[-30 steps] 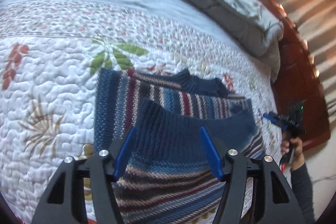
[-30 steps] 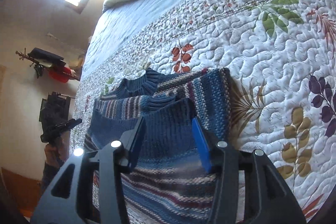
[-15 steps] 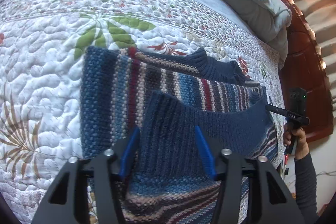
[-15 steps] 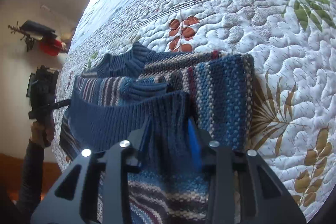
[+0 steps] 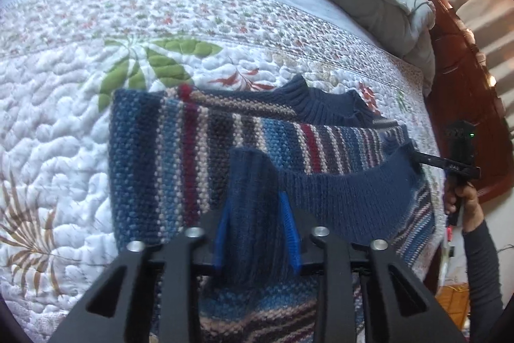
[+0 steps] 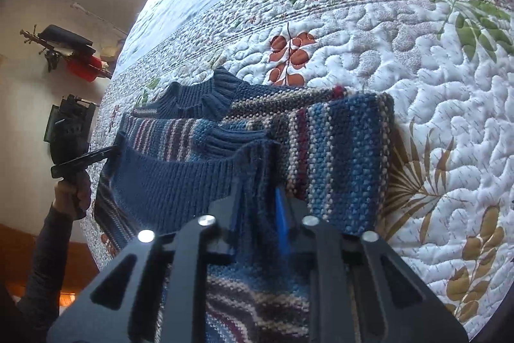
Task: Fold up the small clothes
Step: 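Carry the hem over to the collar and lay it down with both tools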
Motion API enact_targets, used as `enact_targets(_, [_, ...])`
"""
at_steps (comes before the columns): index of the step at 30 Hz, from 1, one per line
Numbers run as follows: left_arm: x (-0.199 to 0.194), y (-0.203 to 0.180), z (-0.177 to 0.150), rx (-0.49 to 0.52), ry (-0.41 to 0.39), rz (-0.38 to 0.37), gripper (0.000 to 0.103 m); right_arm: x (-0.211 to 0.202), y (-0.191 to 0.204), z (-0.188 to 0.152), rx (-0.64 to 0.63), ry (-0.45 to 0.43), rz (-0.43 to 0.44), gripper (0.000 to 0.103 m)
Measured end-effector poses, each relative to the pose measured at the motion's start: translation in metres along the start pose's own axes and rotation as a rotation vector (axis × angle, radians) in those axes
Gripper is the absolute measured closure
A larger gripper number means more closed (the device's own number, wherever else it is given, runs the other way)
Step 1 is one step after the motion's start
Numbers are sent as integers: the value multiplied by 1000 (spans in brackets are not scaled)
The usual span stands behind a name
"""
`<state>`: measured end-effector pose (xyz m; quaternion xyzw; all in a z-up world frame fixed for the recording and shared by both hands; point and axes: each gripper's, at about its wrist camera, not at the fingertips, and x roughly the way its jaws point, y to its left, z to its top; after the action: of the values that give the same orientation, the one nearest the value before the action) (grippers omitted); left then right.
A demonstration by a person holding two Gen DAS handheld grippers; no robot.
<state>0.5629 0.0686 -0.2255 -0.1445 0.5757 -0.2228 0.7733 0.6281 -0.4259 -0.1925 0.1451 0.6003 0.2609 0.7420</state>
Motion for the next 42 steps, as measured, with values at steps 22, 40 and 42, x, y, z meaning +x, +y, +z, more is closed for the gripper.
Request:
enact_targets(22, [-103,-37,52,39,-244,20,95,-81,55,42,-54,-252,-86,94])
enact_targets(40, [26,22,84,-97,-3,218,95,23,4,87,61,-89,-293,94])
enact_targets(42, [33,25,83,-116,10,223,95,33,0,85,75,-65,-309,94])
